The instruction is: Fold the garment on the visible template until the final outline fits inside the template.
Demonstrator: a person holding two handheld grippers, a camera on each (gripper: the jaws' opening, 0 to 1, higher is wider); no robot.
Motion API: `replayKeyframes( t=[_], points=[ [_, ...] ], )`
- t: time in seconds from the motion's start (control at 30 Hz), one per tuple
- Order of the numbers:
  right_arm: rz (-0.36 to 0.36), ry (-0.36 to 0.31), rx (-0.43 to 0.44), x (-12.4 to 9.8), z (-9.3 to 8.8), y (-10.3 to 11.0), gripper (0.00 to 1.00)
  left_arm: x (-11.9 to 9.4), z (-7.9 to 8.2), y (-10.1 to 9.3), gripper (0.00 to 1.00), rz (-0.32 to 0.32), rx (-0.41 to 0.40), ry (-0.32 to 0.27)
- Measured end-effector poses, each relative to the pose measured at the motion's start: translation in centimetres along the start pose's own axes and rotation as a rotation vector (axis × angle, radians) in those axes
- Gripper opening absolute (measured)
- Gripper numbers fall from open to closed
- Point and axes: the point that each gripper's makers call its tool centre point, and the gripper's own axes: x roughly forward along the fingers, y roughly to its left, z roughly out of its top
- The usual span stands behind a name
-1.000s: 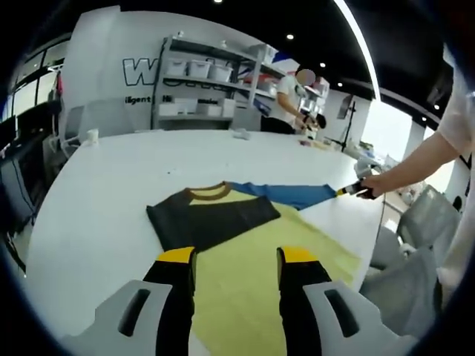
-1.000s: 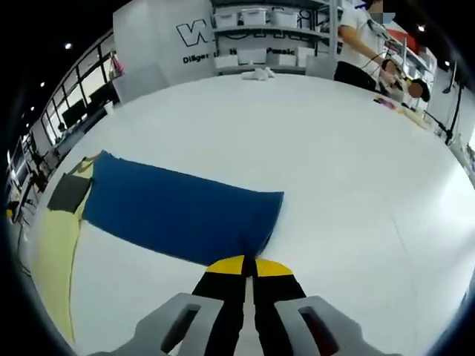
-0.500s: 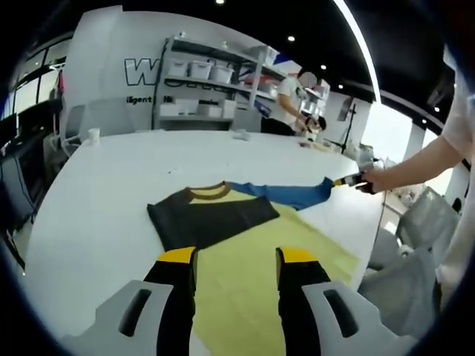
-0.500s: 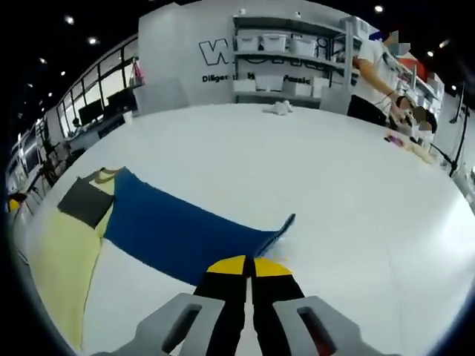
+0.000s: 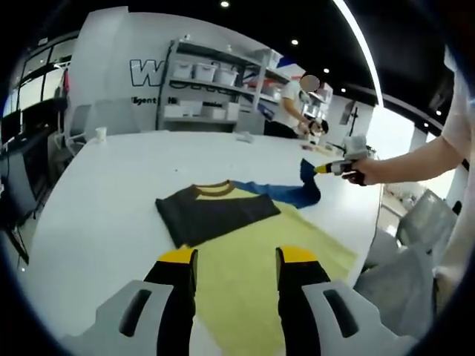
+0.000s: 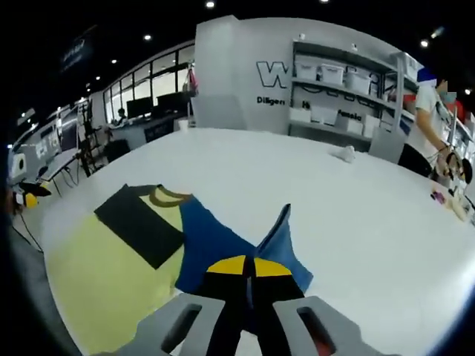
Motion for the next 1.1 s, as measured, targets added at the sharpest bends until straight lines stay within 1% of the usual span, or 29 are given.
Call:
replayKeyframes(
  t=[0.07, 0.13, 0.17, 0.27, 0.43, 0.5, 0.57, 0.67, 0.8, 0.87, 0.9, 0.93, 0.97, 1.0, 1.1],
  points=[
    [0.025, -0.012, -0.002, 0.8, 0.8, 1.4, 0.00, -0.4, -0.1, 0.3, 0.41, 0.006, -0.004, -0.003],
    [0.057, -0.020, -0.021, 2.0, 1.7, 3.5, 0.00, -0.8, -0.2, 0.6, 0.41, 0.012, -0.010, -0.005],
    [0.068, -0.026, -0.023, 2.4, 2.1, 4.2, 0.00, -1.0, -0.2, 0.7, 0.41, 0.016, -0.011, -0.005],
    [0.103, -0.035, -0.033, 3.8, 3.0, 6.4, 0.00, -1.6, -0.3, 1.2, 0.41, 0.026, -0.014, -0.007],
    [0.144, -0.039, -0.046, 5.9, 4.0, 9.5, 0.00, -2.4, -0.5, 1.7, 0.41, 0.040, -0.016, -0.010],
    [0.166, -0.042, -0.051, 6.9, 4.5, 11.0, 0.00, -2.6, -0.6, 1.9, 0.41, 0.043, -0.017, -0.010],
    [0.180, -0.045, -0.055, 7.4, 4.8, 12.1, 0.00, -2.8, -0.7, 1.9, 0.41, 0.045, -0.016, -0.009],
    [0.209, -0.048, -0.067, 8.6, 5.4, 14.3, 0.00, -3.0, -0.8, 2.1, 0.41, 0.049, -0.019, -0.007],
    [0.239, -0.037, -0.077, 10.3, 5.4, 16.5, 0.00, -3.3, -0.9, 2.2, 0.41, 0.051, -0.021, -0.007],
    [0.255, -0.028, -0.083, 10.9, 5.3, 17.7, 0.00, -3.4, -1.1, 2.3, 0.41, 0.052, -0.024, -0.003],
    [0.264, -0.020, -0.097, 11.6, 5.0, 18.2, 0.00, -3.4, -1.1, 2.3, 0.41, 0.053, -0.024, -0.002],
    [0.265, -0.015, -0.106, 11.9, 4.9, 18.3, 0.00, -3.5, -1.2, 2.3, 0.41, 0.053, -0.023, 0.000],
    [0.279, 0.000, -0.125, 12.4, 4.6, 19.6, 0.00, -3.5, -1.2, 2.4, 0.41, 0.054, -0.023, 0.001],
    [0.283, 0.001, -0.129, 12.5, 4.5, 19.9, 0.00, -3.5, -1.3, 2.4, 0.41, 0.056, -0.024, 0.002],
    [0.316, 0.029, -0.165, 13.4, 3.7, 22.0, 0.00, -3.8, -1.4, 2.6, 0.41, 0.061, -0.026, 0.003]
  ],
)
